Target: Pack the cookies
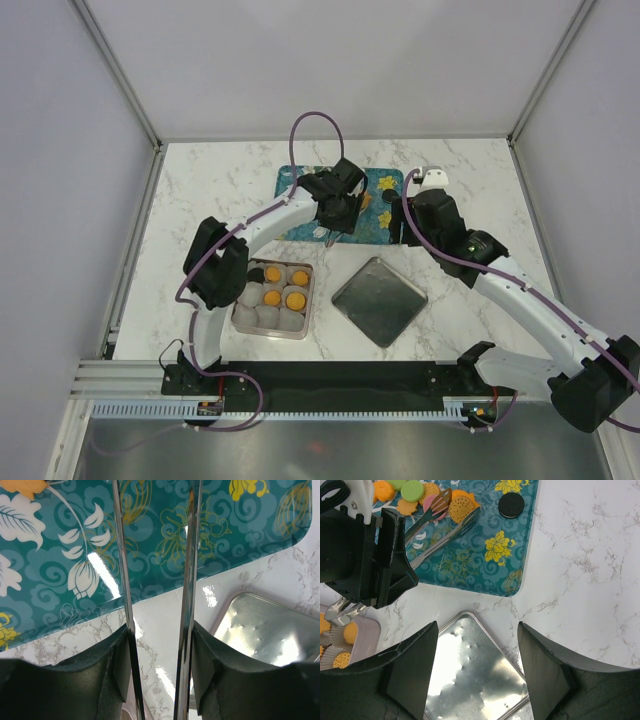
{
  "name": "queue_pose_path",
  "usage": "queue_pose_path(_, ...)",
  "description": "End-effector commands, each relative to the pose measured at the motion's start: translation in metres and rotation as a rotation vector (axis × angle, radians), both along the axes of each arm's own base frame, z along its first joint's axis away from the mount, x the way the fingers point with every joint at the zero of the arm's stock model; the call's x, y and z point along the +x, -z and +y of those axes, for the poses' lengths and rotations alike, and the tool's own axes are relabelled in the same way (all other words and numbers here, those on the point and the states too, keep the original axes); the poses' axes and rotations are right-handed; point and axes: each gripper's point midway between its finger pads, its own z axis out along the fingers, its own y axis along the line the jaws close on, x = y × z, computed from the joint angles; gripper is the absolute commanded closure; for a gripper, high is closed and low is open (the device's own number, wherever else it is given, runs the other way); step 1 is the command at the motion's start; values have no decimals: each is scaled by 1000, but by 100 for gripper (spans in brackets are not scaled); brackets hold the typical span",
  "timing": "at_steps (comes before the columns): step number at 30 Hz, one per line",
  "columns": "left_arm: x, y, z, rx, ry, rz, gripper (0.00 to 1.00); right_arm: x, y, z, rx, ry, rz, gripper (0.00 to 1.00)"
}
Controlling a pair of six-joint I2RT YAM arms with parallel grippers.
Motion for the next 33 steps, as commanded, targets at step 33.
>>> queue_pose_path(33,-7,-60,6,-36,40,-158,58,8,-1,4,17,3,-24,27)
